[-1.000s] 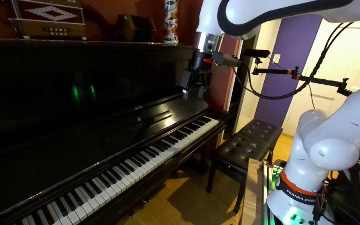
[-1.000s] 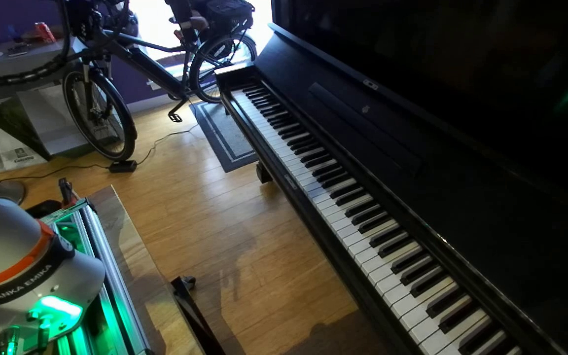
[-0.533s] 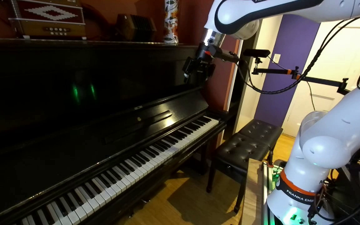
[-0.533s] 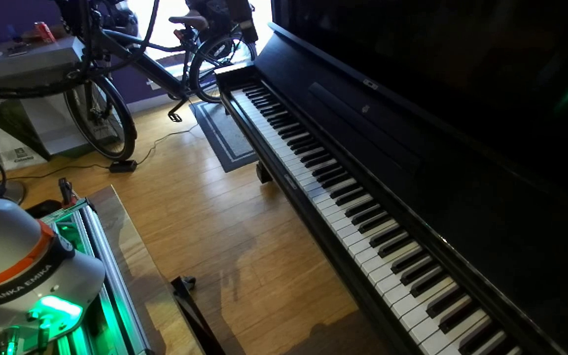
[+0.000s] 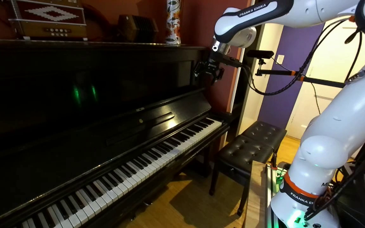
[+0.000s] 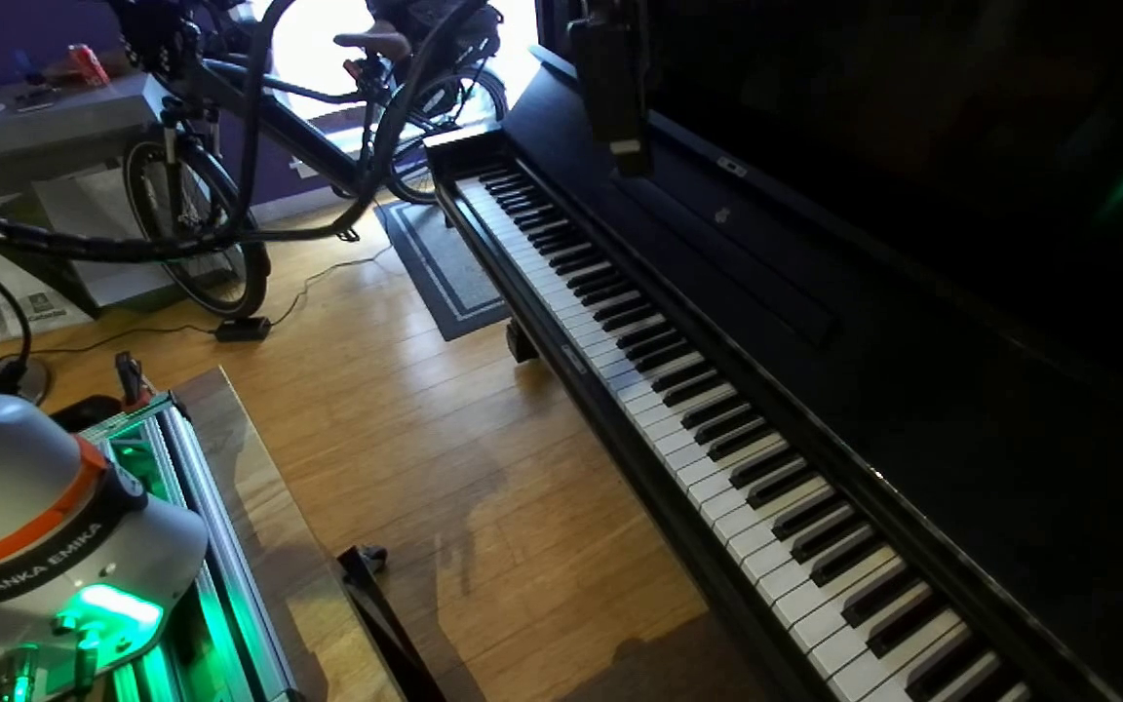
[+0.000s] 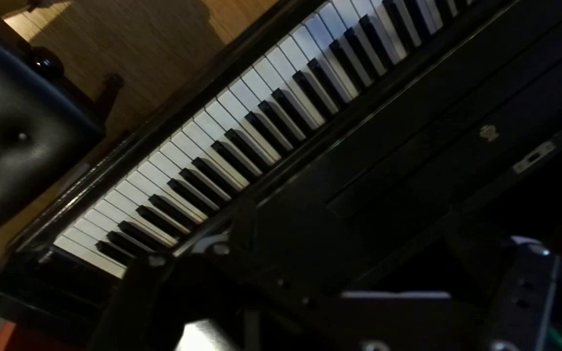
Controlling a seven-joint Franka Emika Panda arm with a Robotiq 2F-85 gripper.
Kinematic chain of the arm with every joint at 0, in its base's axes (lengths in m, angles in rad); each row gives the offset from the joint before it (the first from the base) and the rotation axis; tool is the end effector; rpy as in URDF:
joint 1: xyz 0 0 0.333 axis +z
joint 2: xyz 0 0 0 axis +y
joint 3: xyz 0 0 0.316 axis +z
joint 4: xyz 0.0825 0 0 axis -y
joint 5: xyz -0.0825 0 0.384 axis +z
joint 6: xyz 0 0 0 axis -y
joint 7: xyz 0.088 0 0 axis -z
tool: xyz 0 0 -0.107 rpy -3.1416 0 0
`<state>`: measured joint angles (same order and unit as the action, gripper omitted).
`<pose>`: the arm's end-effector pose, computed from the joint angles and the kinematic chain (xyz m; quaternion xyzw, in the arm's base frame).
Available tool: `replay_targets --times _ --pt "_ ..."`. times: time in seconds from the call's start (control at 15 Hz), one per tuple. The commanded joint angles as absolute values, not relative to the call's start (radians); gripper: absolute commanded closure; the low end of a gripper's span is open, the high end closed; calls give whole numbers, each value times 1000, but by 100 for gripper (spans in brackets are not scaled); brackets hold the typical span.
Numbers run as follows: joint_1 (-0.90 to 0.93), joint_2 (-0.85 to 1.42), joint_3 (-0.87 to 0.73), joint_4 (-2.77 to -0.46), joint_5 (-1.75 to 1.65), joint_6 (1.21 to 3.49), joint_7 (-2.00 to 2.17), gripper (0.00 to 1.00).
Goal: Press the far right e key on the piano
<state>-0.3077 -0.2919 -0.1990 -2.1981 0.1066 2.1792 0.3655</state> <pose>0.4292 -0.2418 0.5290 -0.8854 0.4392 -0.1372 0.0666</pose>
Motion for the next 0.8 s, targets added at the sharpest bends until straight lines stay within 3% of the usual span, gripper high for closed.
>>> replay_targets --times 0.0,0.4,0.73 --pt "-340 -154 -225 -2133 89 2248 479 0" --pt "-369 18 -261 -2148 -103 2455 702 0" --pt "-353 145 -310 -2155 -30 2513 742 0"
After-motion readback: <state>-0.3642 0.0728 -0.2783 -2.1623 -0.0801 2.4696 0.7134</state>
